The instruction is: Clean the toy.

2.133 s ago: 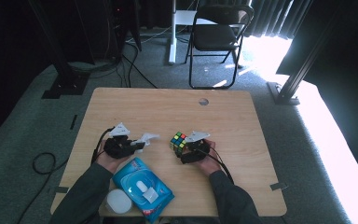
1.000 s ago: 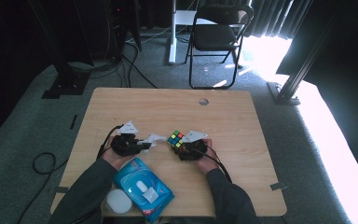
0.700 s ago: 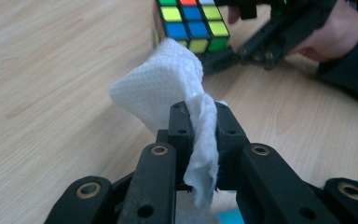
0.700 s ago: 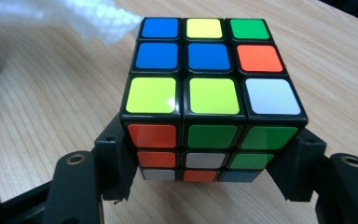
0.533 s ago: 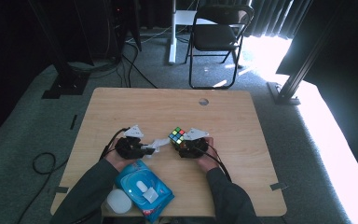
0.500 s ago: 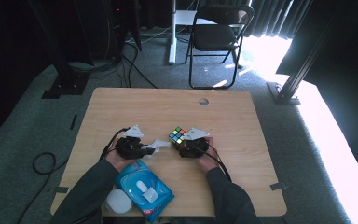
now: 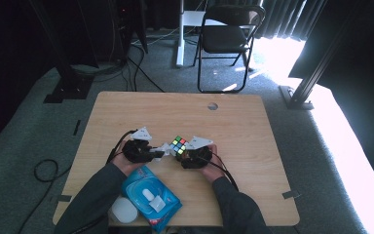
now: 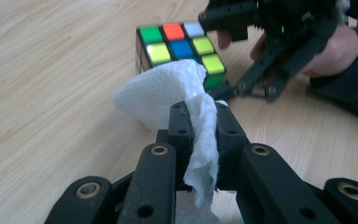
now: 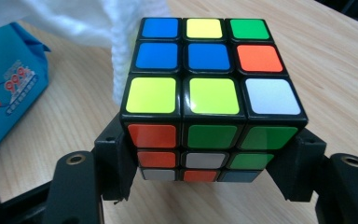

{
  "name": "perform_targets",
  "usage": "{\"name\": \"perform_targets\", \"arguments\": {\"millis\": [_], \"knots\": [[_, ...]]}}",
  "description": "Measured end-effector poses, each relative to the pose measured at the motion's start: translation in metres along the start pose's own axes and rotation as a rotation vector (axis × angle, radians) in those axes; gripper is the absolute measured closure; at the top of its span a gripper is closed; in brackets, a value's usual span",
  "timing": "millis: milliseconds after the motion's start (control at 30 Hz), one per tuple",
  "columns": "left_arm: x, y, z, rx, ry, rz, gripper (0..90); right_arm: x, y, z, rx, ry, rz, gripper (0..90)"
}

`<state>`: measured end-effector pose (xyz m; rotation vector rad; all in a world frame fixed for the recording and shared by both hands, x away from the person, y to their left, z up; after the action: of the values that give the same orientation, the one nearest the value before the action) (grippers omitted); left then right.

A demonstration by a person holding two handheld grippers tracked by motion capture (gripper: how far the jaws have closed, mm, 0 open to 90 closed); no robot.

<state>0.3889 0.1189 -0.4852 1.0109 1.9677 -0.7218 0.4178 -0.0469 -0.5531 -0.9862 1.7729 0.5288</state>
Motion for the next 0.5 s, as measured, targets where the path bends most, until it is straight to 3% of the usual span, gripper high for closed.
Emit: {"name": "perform_targets", "arguments": {"millis": [500], "knots": [[-0.013,0.009,0.019,-0.011,-0.021,-0.013,80.8,-0.005,0.014,0.004,-0.050,-0.010,-0.022,34.2]]}}
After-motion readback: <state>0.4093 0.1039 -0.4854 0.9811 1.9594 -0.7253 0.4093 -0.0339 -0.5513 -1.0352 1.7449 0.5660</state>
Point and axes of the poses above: each handheld gripper's, and its own axes: z roughly forward along the jaws, x roughly out of its underside, y roughly to its left, the point moved 6 cm from there along z, roughly forward along the jaws, and after that the axes turned 10 degrees about -y, right-handed, at the moved point
